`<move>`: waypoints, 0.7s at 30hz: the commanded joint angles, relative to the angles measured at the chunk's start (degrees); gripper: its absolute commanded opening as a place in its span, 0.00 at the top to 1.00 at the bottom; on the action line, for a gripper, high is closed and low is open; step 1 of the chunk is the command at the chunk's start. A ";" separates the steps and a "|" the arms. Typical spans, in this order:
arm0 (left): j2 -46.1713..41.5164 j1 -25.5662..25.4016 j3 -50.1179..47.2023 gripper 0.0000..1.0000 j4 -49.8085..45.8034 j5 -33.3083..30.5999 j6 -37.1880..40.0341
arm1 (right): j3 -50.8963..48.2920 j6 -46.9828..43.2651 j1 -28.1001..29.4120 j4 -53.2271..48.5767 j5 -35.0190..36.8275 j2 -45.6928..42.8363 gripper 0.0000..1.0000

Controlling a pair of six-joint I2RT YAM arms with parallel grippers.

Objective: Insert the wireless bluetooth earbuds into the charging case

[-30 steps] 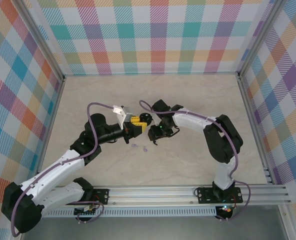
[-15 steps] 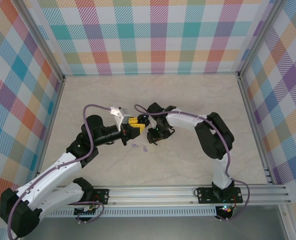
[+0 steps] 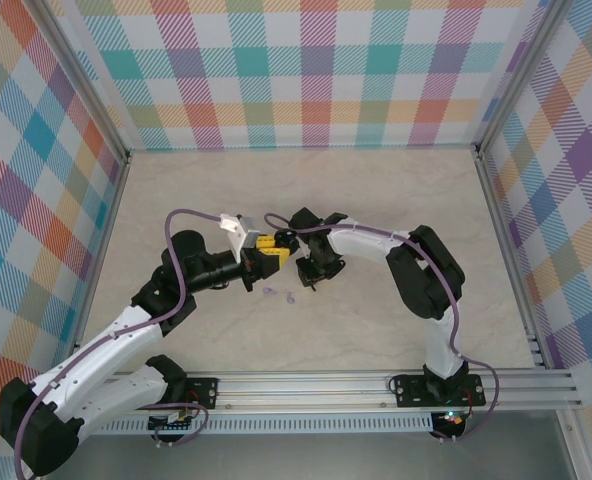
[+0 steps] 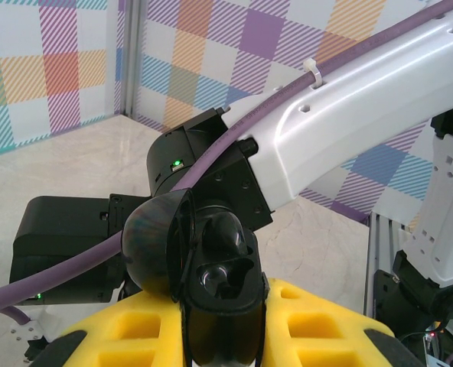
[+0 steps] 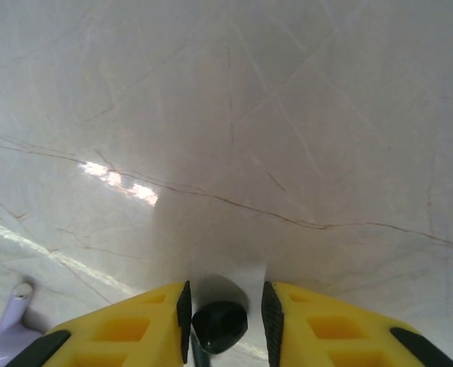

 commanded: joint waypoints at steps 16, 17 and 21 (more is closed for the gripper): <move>-1.37 -0.63 0.40 0.92 0.57 -0.01 0.43 | 2.69 6.72 0.00 -6.31 -0.38 -1.57 0.58; -1.38 -0.64 0.42 0.92 0.50 0.05 0.42 | 2.72 8.22 0.02 -6.38 -0.53 -1.47 0.58; -1.63 -0.61 0.31 0.92 0.48 0.16 0.44 | 2.43 12.95 0.52 -5.74 -0.71 -1.20 0.57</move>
